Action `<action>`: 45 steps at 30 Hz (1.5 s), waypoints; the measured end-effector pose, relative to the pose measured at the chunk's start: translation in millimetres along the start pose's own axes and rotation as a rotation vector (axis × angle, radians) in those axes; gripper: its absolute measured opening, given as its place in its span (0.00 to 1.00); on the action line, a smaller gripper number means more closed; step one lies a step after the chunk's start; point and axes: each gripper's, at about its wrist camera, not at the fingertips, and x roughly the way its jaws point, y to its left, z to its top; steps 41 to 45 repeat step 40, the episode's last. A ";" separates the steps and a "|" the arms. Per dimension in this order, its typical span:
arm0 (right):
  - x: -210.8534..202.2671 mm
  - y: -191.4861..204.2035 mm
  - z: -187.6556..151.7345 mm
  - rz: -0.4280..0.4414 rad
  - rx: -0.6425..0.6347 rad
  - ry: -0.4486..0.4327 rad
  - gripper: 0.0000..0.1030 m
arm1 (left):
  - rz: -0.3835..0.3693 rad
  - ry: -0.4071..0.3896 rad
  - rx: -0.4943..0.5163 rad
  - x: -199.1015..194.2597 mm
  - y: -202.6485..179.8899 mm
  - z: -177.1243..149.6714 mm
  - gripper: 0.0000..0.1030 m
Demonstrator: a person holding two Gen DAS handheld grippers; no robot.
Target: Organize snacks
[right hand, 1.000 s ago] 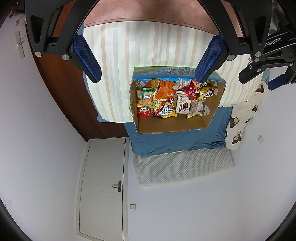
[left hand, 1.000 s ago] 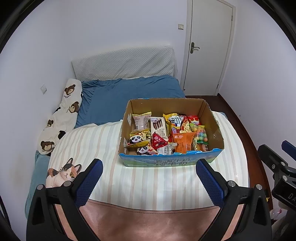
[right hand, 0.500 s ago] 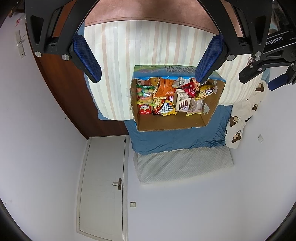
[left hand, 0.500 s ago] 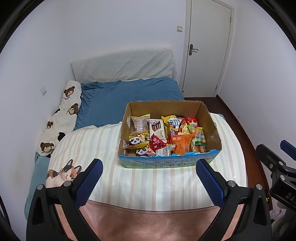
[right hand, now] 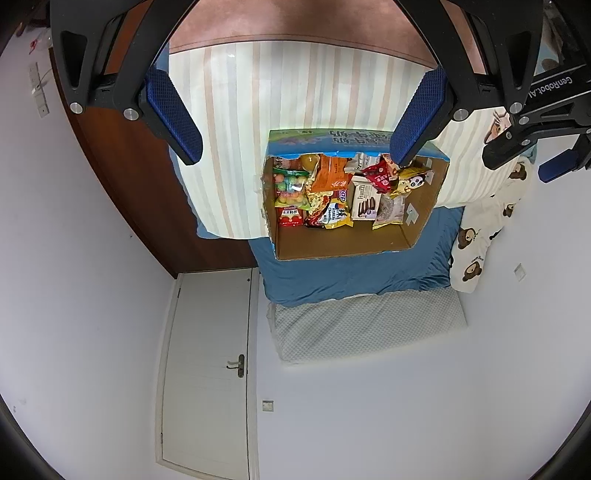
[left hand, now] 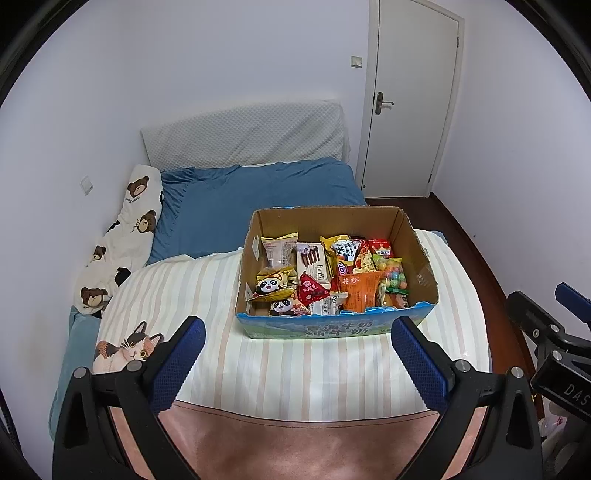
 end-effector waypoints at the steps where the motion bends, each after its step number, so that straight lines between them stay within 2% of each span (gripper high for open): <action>1: -0.6 -1.0 -0.4 -0.001 0.001 -0.001 1.00 | -0.001 0.000 0.000 0.0 0.2 0.0 1.00; 45: -12.0 -3.3 -0.8 -0.010 -0.002 -0.022 1.00 | 0.002 -0.033 0.010 -13.8 -0.4 2.7 1.00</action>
